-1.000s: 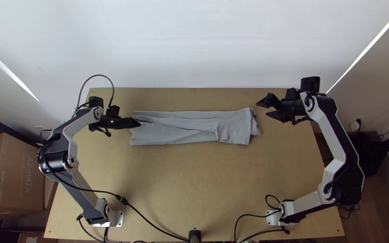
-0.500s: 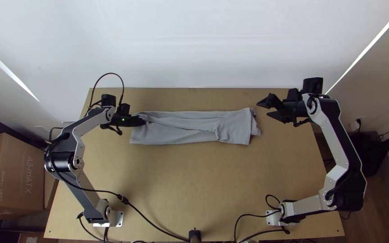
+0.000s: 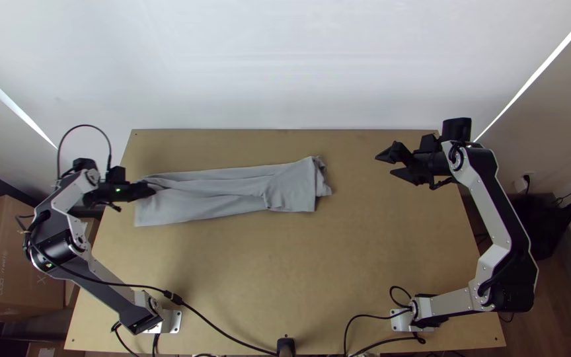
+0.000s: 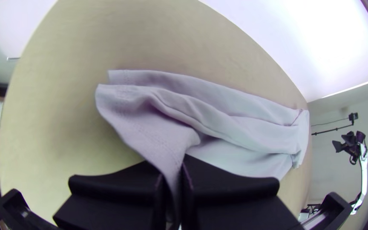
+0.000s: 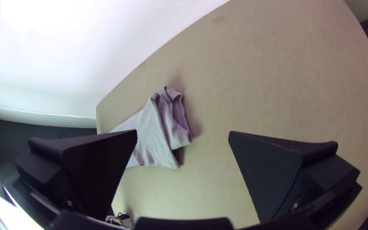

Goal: Fold the t-shirt

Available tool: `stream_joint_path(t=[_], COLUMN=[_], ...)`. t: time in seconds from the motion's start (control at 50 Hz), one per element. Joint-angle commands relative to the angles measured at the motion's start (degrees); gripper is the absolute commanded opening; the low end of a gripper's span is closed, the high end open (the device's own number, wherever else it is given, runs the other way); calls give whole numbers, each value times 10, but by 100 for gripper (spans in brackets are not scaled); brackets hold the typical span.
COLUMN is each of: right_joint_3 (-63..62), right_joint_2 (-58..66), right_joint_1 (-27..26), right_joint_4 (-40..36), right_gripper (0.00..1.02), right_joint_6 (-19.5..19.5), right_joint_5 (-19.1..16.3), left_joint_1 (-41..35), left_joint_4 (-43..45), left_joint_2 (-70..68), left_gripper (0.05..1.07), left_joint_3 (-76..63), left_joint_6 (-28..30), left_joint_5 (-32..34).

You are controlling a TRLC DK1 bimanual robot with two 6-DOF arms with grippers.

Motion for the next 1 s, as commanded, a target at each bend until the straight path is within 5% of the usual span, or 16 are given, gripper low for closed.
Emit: stream_joint_path(t=[0.0, 0.16, 0.36, 0.66, 0.98], right_joint_3=[-18, -27, -39, -64, -107], right_joint_2=[-13, -14, -25, -64, -105], right_joint_1=[12, 22, 23, -2, -14], right_joint_4=[0, 5, 4, 4, 4], right_gripper=[99, 99, 99, 99, 99], right_joint_6=[8, 10, 11, 10, 11], right_joint_5=[-7, -7, -6, -6, -6], left_joint_1=[16, -29, -157, -344, -473], left_joint_4=[-47, -97, -101, -65, -31], left_joint_2=[-43, -142, -206, -153, -49], left_gripper=[8, 8, 8, 8, 8], left_joint_3=[35, 38, 71, 156, 252], left_joint_6=[41, 23, -73, -207, -268], left_joint_5=[10, 26, 26, -12, -66])
